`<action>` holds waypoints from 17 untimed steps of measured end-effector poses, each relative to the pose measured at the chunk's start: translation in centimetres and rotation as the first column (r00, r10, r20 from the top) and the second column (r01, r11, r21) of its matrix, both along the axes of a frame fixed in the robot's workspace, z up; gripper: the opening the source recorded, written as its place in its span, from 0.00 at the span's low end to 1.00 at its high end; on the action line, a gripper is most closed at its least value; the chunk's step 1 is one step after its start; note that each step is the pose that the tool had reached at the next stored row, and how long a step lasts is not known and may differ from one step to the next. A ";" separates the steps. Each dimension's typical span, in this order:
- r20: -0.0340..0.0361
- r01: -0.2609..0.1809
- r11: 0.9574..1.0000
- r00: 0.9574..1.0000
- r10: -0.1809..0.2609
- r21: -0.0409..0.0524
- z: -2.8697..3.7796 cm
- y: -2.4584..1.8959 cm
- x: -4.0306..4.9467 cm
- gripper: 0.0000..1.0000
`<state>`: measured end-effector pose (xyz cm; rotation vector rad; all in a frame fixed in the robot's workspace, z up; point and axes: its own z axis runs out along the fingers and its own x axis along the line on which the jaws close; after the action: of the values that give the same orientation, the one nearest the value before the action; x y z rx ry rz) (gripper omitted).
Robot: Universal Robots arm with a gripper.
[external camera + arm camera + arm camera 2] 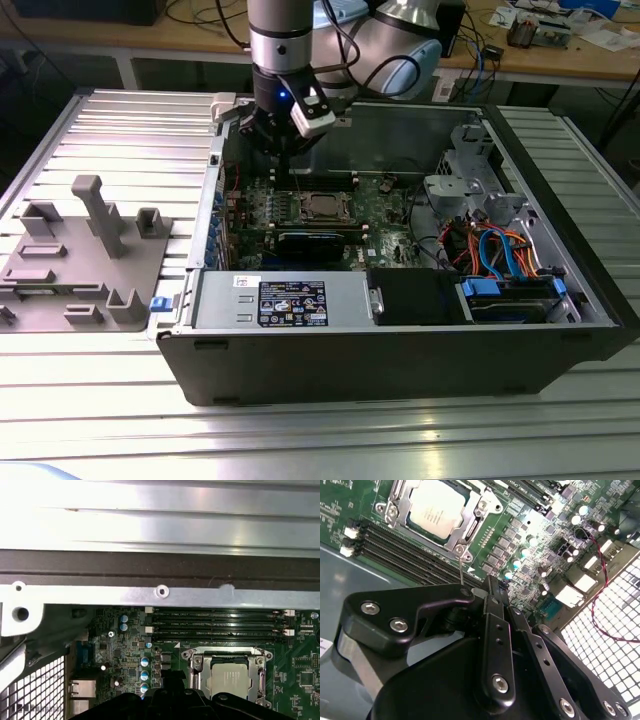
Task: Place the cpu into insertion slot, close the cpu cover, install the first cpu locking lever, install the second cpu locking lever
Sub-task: 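Install the first cpu locking lever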
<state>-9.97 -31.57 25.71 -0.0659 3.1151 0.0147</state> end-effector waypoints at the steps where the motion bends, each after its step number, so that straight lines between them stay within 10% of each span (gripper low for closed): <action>1: 0.000 -0.008 1.000 1.000 0.008 0.000 0.00 0.01 0.00 0.11; 17: 0.000 -0.030 1.000 1.000 0.030 0.000 0.00 1.13 0.24 0.11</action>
<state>-9.72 -30.44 25.71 -0.1131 3.1139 0.0154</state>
